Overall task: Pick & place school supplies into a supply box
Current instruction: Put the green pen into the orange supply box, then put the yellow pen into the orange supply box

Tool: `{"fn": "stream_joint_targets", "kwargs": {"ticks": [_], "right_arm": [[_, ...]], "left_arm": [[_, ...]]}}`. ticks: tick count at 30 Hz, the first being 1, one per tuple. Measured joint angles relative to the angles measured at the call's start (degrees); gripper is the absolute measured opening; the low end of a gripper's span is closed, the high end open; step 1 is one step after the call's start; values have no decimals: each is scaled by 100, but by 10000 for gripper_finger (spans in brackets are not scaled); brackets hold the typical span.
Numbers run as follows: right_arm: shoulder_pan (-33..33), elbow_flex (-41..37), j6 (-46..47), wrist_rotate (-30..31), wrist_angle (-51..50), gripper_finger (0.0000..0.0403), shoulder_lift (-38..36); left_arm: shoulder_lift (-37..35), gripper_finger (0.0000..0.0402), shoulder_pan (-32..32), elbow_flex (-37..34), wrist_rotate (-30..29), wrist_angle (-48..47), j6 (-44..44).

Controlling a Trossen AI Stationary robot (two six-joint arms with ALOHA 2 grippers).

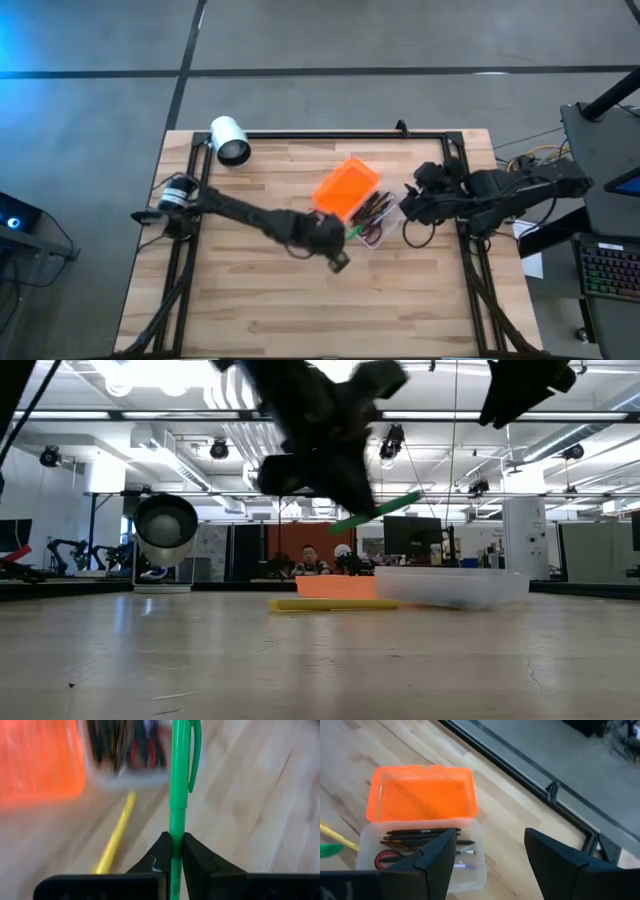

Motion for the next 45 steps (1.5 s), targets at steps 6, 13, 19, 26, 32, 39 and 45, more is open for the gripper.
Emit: {"fn": "stream_joint_targets", "kwargs": {"ticks": [6,13,19,26,32,39,45], "right_arm": [[126,-340,665,-22,-133,226,-341],[165,-726,1029,-57,-129,226,-541],[165,-926,1028,-187,-131,226,-578],[164,-1041,892,-206,-96,226,-568],[158,-1042,77,-469,350,226,-564],[-50,-1053,-939,-1056,1561,226,-311],[-147,-1053,-1188,-1126,1578,226,42]], "left_arm": [[615,9,873,1205,548,50,502],[1418,19,1506,2121,1274,20,601],[1673,79,1507,2262,1127,24,720],[1559,110,1475,2313,1097,-517,1037],[901,111,1198,2167,988,-1596,2081],[111,112,772,1294,389,-1920,2050],[-282,112,499,-162,439,-1121,1827]]}}
